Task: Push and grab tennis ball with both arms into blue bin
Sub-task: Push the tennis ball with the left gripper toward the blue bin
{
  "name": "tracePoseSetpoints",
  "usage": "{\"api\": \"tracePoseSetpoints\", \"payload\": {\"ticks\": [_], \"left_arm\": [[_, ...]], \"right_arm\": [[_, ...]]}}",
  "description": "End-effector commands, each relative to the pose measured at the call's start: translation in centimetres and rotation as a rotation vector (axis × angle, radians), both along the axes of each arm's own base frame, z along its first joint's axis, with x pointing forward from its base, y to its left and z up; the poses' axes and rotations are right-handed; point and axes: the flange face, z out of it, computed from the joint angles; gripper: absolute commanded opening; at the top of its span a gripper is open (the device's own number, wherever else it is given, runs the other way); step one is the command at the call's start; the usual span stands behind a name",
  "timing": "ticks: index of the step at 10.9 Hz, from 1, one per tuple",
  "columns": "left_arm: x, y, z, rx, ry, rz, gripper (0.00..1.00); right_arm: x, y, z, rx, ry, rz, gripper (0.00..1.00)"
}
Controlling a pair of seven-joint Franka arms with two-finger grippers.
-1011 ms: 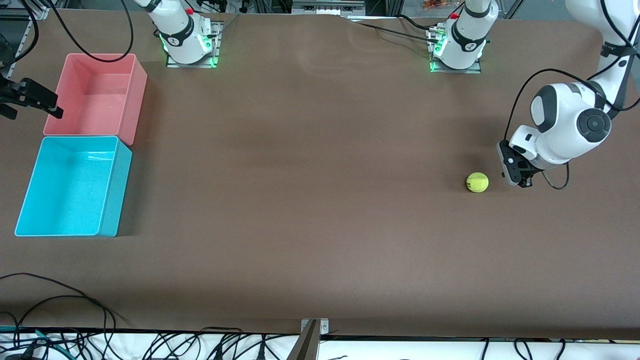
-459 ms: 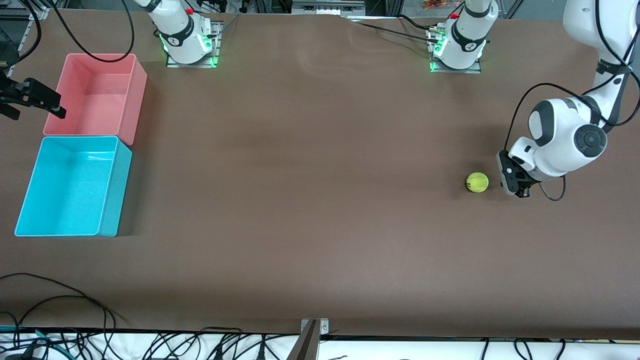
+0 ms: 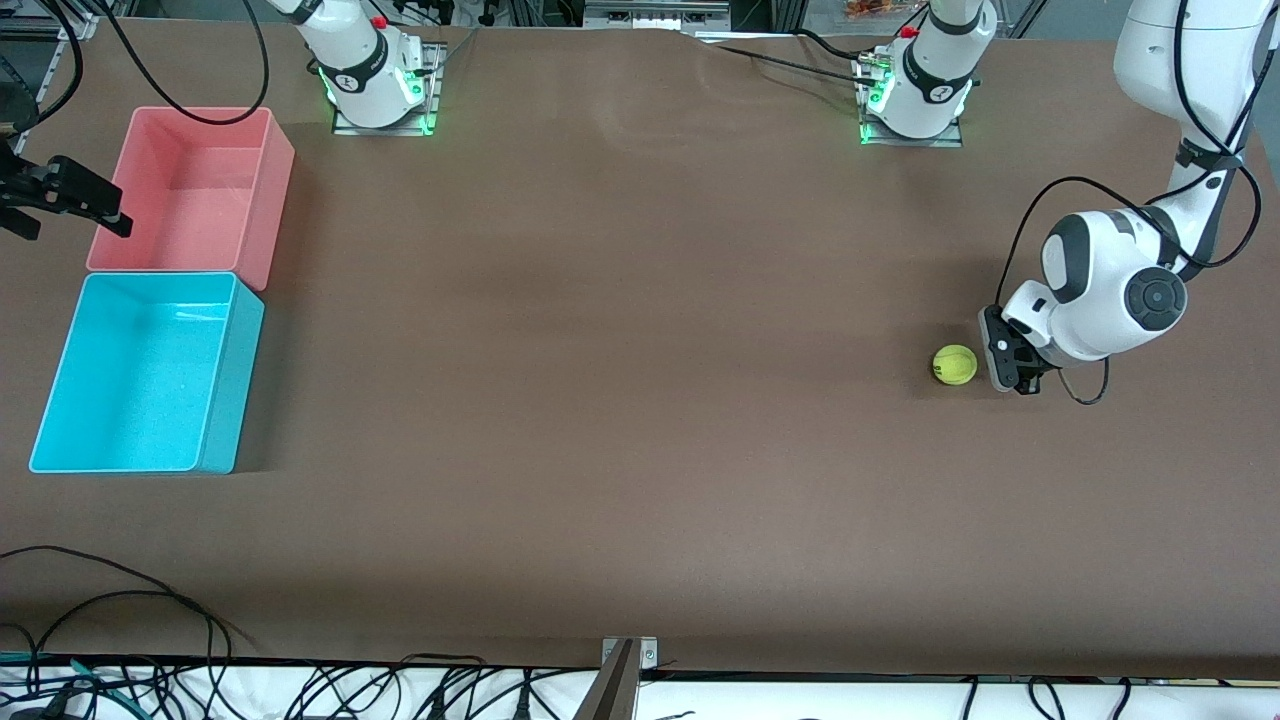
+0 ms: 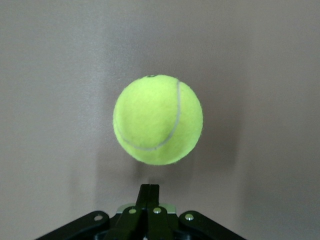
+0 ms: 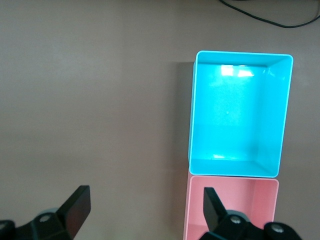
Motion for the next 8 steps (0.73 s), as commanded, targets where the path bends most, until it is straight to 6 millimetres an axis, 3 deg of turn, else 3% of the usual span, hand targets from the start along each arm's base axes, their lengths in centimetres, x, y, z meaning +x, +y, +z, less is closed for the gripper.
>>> {"api": "tracePoseSetpoints", "payload": {"ticks": [1,3,4,6,7,8], "left_arm": [[0.1,-0.7,-1.4,-0.045,0.025,0.007,0.00],[-0.3,-1.3,-2.4,-0.073,0.042,0.038,0.00],[-0.4,-2.9,-2.8,-0.118,0.048,0.082,0.00],[0.4,-10.6,-2.2,-0.214,0.062,0.266,0.00],[1.2,-13.3,-1.2,-0.220,0.051,0.296,0.00],[1.5,-13.3,-0.7,-0.223,0.041,0.288,0.00]], "right_arm": [[0.2,0.0,-0.1,0.000,0.015,-0.001,1.00],[0.2,0.0,-0.1,-0.001,0.015,-0.003,1.00],[0.2,0.0,-0.1,-0.001,0.015,-0.001,1.00],[0.2,0.0,-0.3,-0.001,0.018,-0.001,1.00],[0.2,0.0,-0.3,-0.001,0.018,-0.001,1.00],[0.2,0.0,-0.4,0.000,0.021,-0.003,1.00]]}}
